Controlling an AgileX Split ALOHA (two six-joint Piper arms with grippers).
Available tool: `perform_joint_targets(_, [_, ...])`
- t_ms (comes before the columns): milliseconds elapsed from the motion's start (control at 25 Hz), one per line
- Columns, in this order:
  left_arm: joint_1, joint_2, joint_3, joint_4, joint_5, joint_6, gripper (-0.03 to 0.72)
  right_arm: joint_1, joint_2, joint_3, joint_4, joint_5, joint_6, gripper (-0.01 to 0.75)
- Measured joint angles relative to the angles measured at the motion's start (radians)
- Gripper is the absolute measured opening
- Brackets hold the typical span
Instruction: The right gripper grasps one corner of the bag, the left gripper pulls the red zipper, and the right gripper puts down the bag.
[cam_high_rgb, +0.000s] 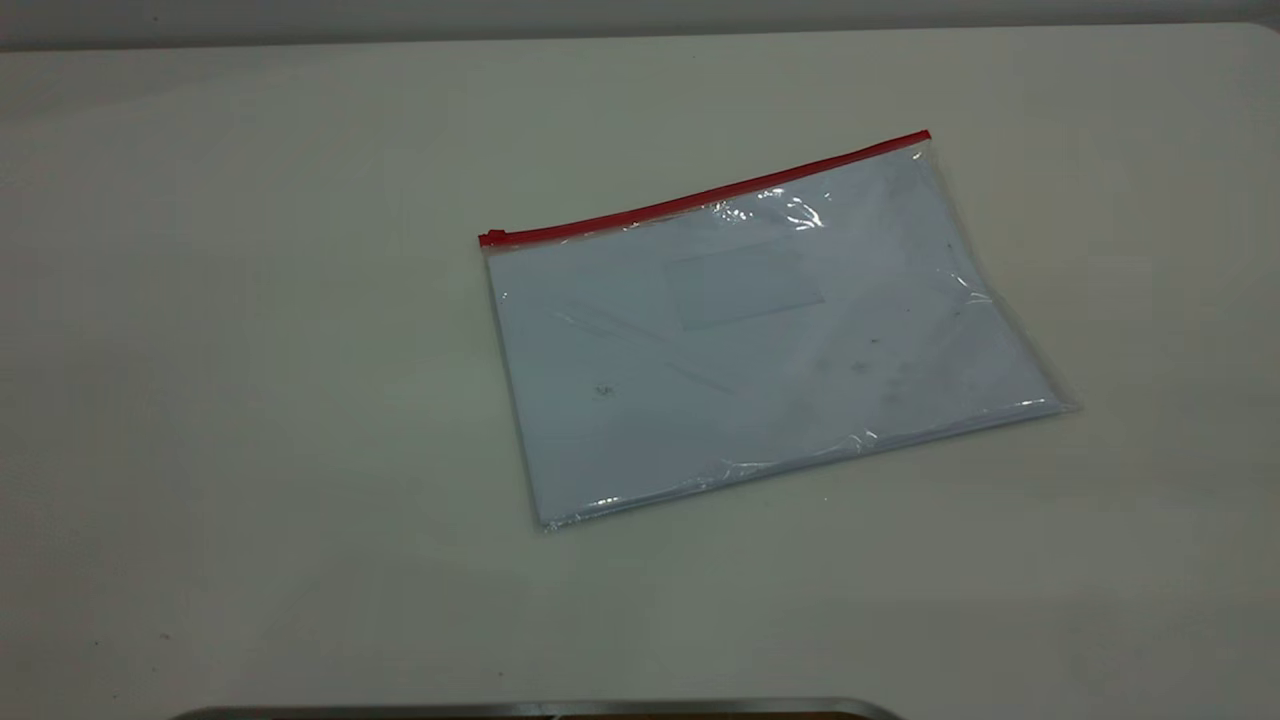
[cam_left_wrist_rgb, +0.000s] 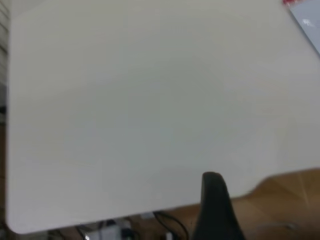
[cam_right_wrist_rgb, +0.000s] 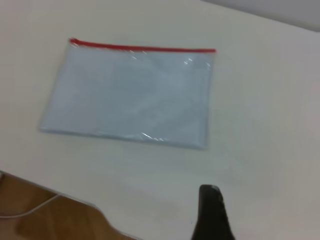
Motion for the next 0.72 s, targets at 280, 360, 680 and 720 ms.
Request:
perform_joint_targets(280, [0.0,-0.003,0.054,-0.056,0.0,0.04,0.586,0.0,-0.109,0.144,-0.058,-0.045,0.047,0.573])
perform_joint_targets(360, [0.0,-0.003,0.065,-0.056,0.0,0.042,0.586,0.0,-0.124,0.166,-0.082,-0.067,0.067,0.573])
perform_joint_targets(680, [0.0,-0.003,0.076,-0.056,0.0,0.043,0.586,0.0,-0.135,0.175,-0.173,-0.092,0.152,0.573])
perform_joint_targets(720, [0.0,-0.003,0.076,-0.056,0.0,0.043,0.586,0.0,-0.135,0.175,-0.175,-0.093,0.153,0.573])
